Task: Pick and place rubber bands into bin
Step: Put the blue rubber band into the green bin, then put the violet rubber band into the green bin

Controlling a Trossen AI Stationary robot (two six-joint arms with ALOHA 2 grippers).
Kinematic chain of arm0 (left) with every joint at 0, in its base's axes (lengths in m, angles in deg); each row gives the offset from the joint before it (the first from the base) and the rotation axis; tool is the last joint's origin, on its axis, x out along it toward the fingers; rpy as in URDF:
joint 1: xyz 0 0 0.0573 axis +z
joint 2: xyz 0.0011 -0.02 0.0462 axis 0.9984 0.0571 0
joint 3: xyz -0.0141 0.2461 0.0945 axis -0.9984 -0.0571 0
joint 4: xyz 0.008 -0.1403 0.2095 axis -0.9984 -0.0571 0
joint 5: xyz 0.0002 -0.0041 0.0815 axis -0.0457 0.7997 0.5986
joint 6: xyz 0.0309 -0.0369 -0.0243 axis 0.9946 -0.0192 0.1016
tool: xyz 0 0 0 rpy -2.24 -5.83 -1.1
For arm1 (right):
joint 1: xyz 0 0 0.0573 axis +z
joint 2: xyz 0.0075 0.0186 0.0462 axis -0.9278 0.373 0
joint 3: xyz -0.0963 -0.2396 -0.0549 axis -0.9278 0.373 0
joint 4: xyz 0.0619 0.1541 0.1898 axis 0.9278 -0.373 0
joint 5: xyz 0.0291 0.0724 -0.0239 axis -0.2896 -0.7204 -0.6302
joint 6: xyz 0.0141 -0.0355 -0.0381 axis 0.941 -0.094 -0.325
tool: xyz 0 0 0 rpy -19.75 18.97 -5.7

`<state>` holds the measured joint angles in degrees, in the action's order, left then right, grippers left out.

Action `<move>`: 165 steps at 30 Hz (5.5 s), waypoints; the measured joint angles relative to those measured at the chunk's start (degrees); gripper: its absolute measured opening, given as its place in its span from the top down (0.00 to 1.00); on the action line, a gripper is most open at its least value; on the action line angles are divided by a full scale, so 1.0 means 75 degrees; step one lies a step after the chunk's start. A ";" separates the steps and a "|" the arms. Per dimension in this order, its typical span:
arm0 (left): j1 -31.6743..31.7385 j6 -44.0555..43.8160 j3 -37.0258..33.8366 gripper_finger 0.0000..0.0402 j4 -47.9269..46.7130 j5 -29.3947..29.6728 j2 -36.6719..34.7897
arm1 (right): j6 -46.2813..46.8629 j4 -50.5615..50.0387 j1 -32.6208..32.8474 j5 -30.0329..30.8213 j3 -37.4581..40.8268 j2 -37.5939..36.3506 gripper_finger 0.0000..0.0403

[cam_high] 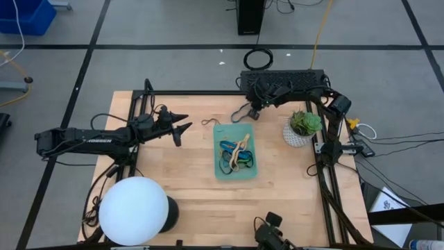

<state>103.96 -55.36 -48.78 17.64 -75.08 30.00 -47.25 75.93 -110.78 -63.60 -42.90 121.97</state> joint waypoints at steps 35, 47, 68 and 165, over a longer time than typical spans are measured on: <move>-0.0003 0.0148 0.0000 0.50 0.0000 0.0000 0.0001 | 0.0591 0.0019 0.3790 0.0165 -0.0004 -0.6619 1.00; 0.0000 0.0133 0.0000 0.50 0.0000 0.0000 0.0000 | 0.0617 -0.0045 0.4678 0.0168 -0.0007 -0.5464 1.00; 0.0000 0.0125 0.0000 0.50 -0.0053 -0.0003 0.0000 | 0.1213 0.0880 0.5106 0.0171 0.1715 -0.2745 1.00; 0.0880 -0.1388 0.5470 0.50 -0.6890 0.0380 0.3772 | 0.0985 0.2629 0.6254 0.1406 0.5699 -0.9586 0.60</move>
<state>110.56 -65.77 -7.75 -34.03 -72.22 58.29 -39.87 95.65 -63.87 -53.05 -0.16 50.08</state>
